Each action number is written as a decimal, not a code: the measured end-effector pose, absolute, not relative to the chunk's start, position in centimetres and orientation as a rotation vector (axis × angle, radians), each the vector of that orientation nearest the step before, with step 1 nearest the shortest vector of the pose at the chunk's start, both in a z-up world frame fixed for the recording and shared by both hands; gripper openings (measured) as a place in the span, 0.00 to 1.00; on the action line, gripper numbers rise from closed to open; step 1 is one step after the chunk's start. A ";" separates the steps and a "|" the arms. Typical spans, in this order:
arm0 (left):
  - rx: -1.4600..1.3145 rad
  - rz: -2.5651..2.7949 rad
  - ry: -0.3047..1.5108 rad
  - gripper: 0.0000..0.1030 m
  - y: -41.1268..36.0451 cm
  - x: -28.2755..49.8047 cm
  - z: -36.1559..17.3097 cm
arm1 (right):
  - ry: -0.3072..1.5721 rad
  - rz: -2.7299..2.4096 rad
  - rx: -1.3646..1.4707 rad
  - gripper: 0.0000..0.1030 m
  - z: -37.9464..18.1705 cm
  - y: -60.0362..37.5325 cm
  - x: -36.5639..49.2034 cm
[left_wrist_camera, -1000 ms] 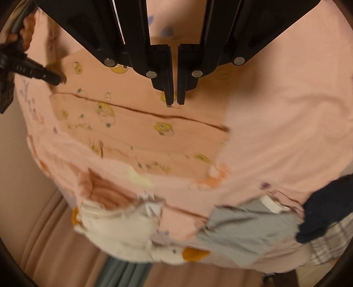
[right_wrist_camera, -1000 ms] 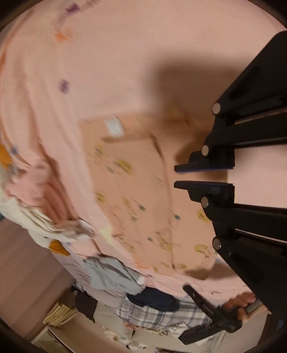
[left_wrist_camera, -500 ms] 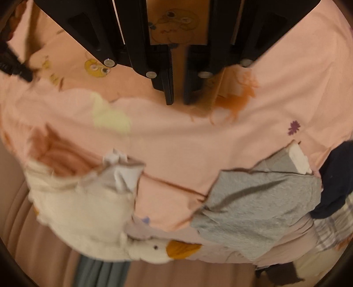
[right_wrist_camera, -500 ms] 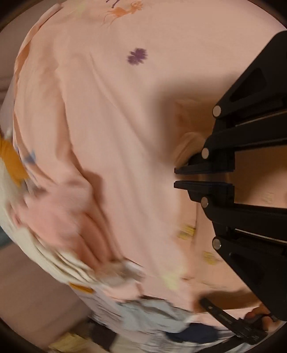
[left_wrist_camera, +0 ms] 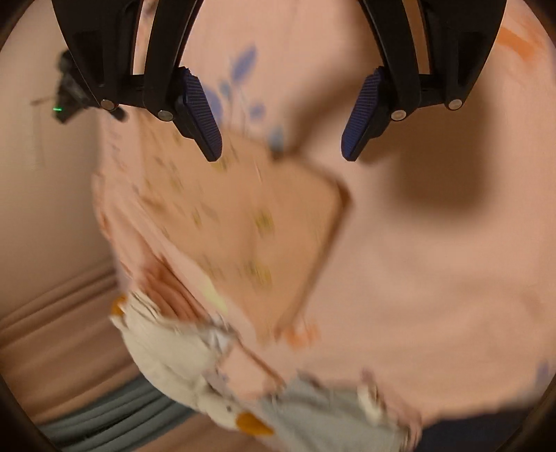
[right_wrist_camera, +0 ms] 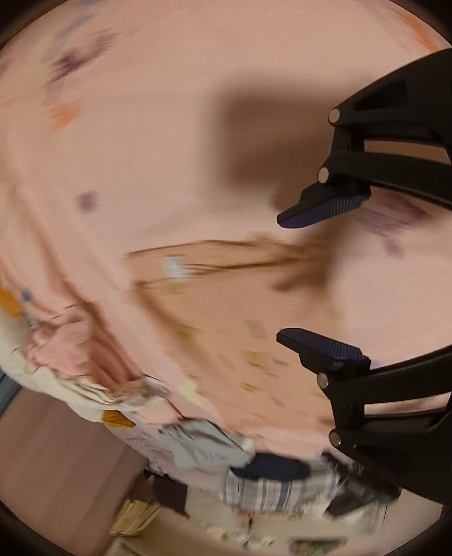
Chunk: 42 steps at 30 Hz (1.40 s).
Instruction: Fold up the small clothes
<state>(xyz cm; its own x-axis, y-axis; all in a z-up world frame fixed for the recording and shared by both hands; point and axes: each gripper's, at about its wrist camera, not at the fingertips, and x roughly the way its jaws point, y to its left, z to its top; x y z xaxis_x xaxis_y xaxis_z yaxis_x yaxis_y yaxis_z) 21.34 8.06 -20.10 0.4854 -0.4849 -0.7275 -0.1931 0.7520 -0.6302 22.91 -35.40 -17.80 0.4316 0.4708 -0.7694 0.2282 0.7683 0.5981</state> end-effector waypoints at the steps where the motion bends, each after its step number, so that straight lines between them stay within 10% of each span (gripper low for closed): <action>1: -0.757 -0.212 1.082 0.68 7.5 20.9 -21.0 | 1.148 0.206 0.780 0.59 -18.7 -34.9 21.8; 15: -1.060 -0.178 0.829 0.68 4.1 29.1 -24.1 | 0.978 0.202 1.095 0.51 -23.7 -30.9 27.0; 18: -0.896 -0.068 0.853 0.20 3.0 30.7 -24.2 | 0.940 0.164 1.040 0.13 -24.0 -30.9 27.9; 20: -0.798 -0.056 0.847 0.18 2.6 30.7 -24.1 | 0.934 0.169 1.026 0.08 -24.9 -31.0 28.8; 32: -0.604 -0.139 0.772 0.05 3.4 13.7 -16.1 | 0.896 0.417 0.977 0.09 -18.6 -33.0 16.4; 42: -0.817 -0.096 0.976 0.14 9.0 4.7 -22.6 | 1.101 0.307 0.919 0.24 -21.1 -37.6 3.2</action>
